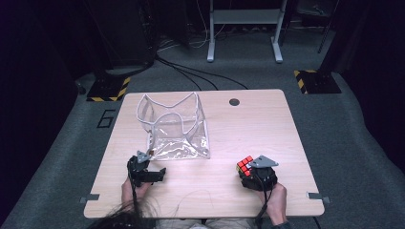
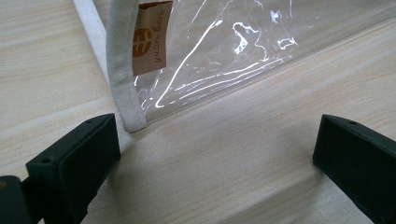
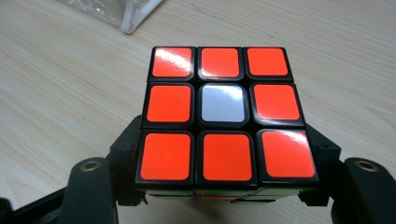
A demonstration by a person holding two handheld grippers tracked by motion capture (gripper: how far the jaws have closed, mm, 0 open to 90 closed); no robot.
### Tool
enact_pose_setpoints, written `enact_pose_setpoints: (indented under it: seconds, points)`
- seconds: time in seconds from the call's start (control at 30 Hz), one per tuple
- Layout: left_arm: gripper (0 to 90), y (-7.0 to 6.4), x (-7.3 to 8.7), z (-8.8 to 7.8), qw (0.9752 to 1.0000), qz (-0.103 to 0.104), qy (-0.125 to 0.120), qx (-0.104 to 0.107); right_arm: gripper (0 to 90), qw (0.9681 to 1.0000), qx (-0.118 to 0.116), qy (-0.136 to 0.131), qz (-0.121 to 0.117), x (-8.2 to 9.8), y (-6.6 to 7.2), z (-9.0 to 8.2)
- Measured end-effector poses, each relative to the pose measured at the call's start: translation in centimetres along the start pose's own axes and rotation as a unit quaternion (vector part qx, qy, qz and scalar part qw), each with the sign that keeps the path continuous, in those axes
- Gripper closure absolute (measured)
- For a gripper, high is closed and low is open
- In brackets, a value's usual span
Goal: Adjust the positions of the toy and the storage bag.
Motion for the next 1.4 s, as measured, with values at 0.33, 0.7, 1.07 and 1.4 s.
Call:
enact_pose_setpoints:
  seconds: [0.33, 0.7, 1.07, 1.4]
  points:
    - [0.5, 0.0, 0.0, 0.0, 1.0000, 0.000, 0.000, 0.000, 33.0, 0.9998, -0.012, 0.000, -0.017, -0.5, 1.2, 0.6]
    - [0.5, 0.0, 0.0, 0.0, 1.0000, 0.000, 0.000, 0.000, 33.0, 0.9993, -0.025, 0.002, -0.029, -0.8, 2.2, 1.1]
    - [0.5, 0.0, 0.0, 0.0, 1.0000, 0.000, 0.000, 0.000, 33.0, 0.9978, -0.043, 0.008, -0.050, -1.5, 4.0, 2.0]
    - [0.5, 0.0, 0.0, 0.0, 1.0000, 0.000, 0.000, 0.000, 33.0, 0.9962, -0.056, 0.014, -0.065, -1.9, 5.2, 2.7]
Point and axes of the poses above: each handheld gripper's, and its own axes: z roughly forward along the jaws, x roughly out of its underside, y roughly to its left, the point moved 4 cm from there along z, roughly forward along the jaws, and after that the axes turned 1 degree about z, right-handed, at the moved point
